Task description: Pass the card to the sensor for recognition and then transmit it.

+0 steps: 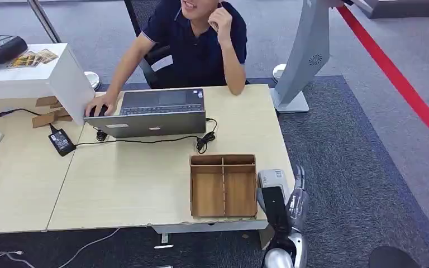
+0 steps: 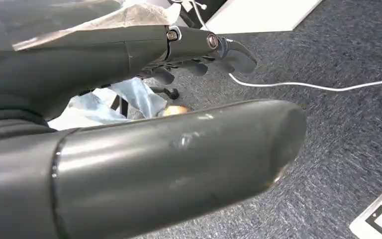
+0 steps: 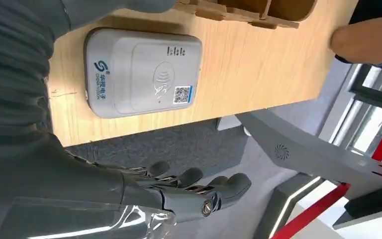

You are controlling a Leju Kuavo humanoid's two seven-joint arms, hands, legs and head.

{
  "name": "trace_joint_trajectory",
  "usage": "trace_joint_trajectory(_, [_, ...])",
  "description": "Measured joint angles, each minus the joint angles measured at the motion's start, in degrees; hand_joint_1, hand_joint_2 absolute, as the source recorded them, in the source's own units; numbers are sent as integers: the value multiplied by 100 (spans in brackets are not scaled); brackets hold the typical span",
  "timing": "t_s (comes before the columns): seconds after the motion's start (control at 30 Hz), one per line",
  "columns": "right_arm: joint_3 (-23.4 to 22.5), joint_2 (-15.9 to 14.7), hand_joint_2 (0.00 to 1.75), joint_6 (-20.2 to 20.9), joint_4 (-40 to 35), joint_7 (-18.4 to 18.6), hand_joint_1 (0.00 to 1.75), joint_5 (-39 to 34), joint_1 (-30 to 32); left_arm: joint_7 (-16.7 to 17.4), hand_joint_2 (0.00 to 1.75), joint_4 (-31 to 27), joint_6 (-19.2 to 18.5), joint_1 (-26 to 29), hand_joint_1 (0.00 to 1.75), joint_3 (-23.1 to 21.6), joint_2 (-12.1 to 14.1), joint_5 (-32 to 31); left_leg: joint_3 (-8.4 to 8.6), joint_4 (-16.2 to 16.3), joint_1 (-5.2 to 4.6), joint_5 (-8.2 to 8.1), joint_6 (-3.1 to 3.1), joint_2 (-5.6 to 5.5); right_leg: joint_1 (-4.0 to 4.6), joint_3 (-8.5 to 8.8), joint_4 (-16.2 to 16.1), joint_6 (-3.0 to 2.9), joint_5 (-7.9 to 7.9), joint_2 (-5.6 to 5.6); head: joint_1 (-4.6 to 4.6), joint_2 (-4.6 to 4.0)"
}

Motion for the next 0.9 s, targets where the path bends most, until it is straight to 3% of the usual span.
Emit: trace_joint_trajectory(0.9, [0,-2,175,0,7,28,0,13,1,-15,0,0,0,-1,0,2,-4,48,0,0,0,-1,0,0,0,-1,0,0,-1,0,2,0])
